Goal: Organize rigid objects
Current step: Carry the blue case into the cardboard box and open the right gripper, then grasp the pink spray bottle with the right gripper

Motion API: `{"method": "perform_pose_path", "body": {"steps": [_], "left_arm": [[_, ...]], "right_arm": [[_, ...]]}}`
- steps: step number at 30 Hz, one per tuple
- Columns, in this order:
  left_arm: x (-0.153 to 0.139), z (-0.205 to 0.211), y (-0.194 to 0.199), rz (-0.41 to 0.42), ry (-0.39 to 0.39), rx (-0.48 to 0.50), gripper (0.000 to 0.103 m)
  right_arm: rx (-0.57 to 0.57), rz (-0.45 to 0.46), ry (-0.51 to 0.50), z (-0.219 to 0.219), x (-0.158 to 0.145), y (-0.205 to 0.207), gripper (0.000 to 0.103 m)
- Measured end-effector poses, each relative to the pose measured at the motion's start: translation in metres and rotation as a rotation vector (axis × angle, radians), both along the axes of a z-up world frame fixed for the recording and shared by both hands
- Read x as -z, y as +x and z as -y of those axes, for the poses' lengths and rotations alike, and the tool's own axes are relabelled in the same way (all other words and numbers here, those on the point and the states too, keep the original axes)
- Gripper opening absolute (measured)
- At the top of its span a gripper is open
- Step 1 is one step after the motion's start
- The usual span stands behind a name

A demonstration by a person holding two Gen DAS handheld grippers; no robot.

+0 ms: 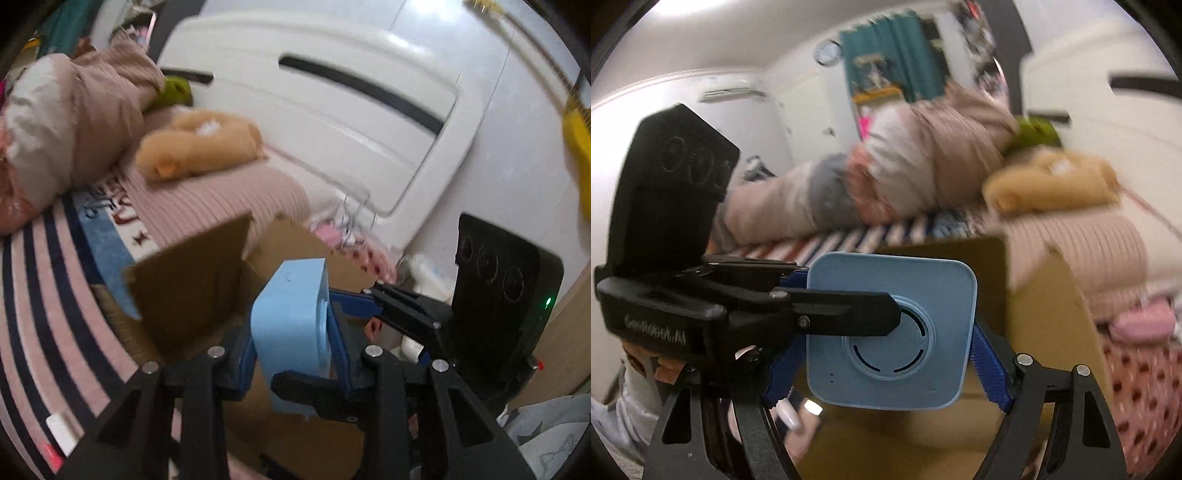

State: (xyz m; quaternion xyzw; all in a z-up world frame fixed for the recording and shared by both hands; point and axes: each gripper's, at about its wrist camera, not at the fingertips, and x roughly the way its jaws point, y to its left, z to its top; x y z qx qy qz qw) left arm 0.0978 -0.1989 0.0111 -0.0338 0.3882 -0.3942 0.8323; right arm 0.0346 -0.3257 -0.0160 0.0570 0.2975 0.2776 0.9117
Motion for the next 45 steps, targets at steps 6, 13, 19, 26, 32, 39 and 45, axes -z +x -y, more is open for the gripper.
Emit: {"method": "perform_pose_path", "body": {"steps": [6, 13, 19, 26, 32, 39, 45], "left_arm": [[0.010, 0.026, 0.005, -0.028, 0.076, 0.003, 0.034], [0.009, 0.033, 0.009, -0.011, 0.089, -0.020, 0.055], [-0.008, 0.007, -0.001, 0.034, 0.077, -0.119, 0.069], [-0.027, -0.076, -0.034, 0.108, 0.027, -0.292, 0.078], [-0.015, -0.165, -0.067, 0.118, 0.036, -0.489, 0.078], [0.025, -0.262, -0.102, 0.071, 0.022, -0.684, 0.078], [0.068, -0.313, -0.124, 0.008, 0.024, -0.764, 0.078]], "right_arm": [[0.017, -0.058, -0.053, 0.016, 0.017, 0.017, 0.078], [0.020, -0.095, -0.092, 0.016, 0.024, 0.029, 0.082], [0.040, -0.076, -0.114, 0.012, 0.019, 0.021, 0.091], [0.082, 0.033, -0.167, -0.009, -0.002, -0.001, 0.095], [-0.050, 0.078, -0.083, -0.049, -0.026, -0.021, 0.095], [-0.266, 0.053, -0.093, -0.139, -0.026, -0.034, 0.095], [-0.421, -0.125, -0.098, -0.215, 0.022, -0.030, 0.078]]}}
